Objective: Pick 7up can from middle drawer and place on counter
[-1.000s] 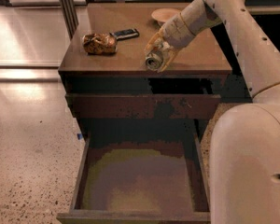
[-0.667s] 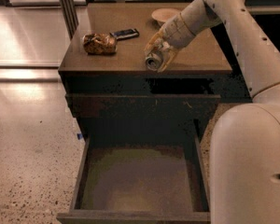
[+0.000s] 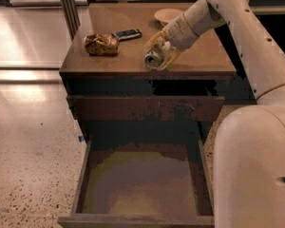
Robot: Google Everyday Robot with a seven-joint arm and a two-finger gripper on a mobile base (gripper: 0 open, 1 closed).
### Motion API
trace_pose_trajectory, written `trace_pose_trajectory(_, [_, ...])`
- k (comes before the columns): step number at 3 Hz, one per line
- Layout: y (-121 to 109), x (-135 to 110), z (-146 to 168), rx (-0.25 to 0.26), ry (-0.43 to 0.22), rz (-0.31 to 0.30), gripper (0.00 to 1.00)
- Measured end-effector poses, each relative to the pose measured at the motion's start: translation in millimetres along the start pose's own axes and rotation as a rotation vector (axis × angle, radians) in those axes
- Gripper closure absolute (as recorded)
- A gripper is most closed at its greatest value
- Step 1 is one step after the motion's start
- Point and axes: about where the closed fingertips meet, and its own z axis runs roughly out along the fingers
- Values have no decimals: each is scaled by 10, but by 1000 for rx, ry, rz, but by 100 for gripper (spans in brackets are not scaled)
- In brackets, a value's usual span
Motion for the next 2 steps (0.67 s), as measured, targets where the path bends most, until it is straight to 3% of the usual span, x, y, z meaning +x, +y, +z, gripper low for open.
trace_pose_trajectory(1, [0,0,0,0,0,0,12])
trace_pose_trajectory(2, [0,0,0,0,0,0,0])
